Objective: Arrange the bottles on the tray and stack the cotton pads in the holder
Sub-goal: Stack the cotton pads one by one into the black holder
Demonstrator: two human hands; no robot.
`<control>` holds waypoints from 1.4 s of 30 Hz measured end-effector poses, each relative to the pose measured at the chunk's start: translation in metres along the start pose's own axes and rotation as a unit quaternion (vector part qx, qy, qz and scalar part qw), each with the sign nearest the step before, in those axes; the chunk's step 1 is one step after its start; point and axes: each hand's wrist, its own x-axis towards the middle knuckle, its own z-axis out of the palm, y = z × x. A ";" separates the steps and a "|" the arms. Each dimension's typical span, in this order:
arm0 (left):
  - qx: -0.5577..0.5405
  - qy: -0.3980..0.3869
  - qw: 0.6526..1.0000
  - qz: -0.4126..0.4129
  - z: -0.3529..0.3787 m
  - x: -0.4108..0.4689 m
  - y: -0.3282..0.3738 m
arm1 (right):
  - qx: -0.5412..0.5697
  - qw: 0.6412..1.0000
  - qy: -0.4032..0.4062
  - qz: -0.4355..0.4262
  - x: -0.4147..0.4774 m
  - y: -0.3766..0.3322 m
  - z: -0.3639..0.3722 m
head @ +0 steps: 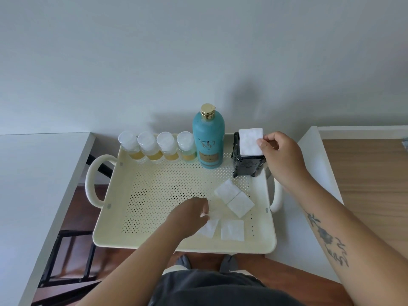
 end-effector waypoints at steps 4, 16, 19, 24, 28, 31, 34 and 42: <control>-0.109 0.053 0.993 0.002 -0.021 -0.003 0.003 | -0.022 1.000 -0.013 0.014 0.006 0.001 0.003; -0.364 0.127 0.923 -0.018 -0.062 0.008 0.028 | -0.124 0.989 0.053 -0.063 0.014 0.010 0.009; -0.411 0.133 0.902 -0.027 -0.067 0.012 0.032 | -0.150 0.963 0.104 -0.200 0.003 0.012 0.006; -0.449 0.151 0.880 -0.026 -0.074 0.016 0.039 | -0.225 0.941 0.015 -0.252 -0.003 0.019 0.012; -0.461 0.153 0.874 -0.023 -0.077 0.017 0.045 | -0.263 0.931 -0.017 -0.251 -0.003 0.027 0.017; -0.481 0.153 0.863 -0.019 -0.080 0.019 0.050 | -0.303 0.924 -0.025 -0.231 -0.003 0.028 0.019; -0.484 0.154 0.862 -0.017 -0.081 0.022 0.054 | -0.330 0.916 -0.042 -0.224 -0.002 0.028 0.022; -0.484 0.158 0.861 -0.012 -0.086 0.029 0.066 | -0.228 0.943 0.031 -0.241 -0.008 0.024 0.018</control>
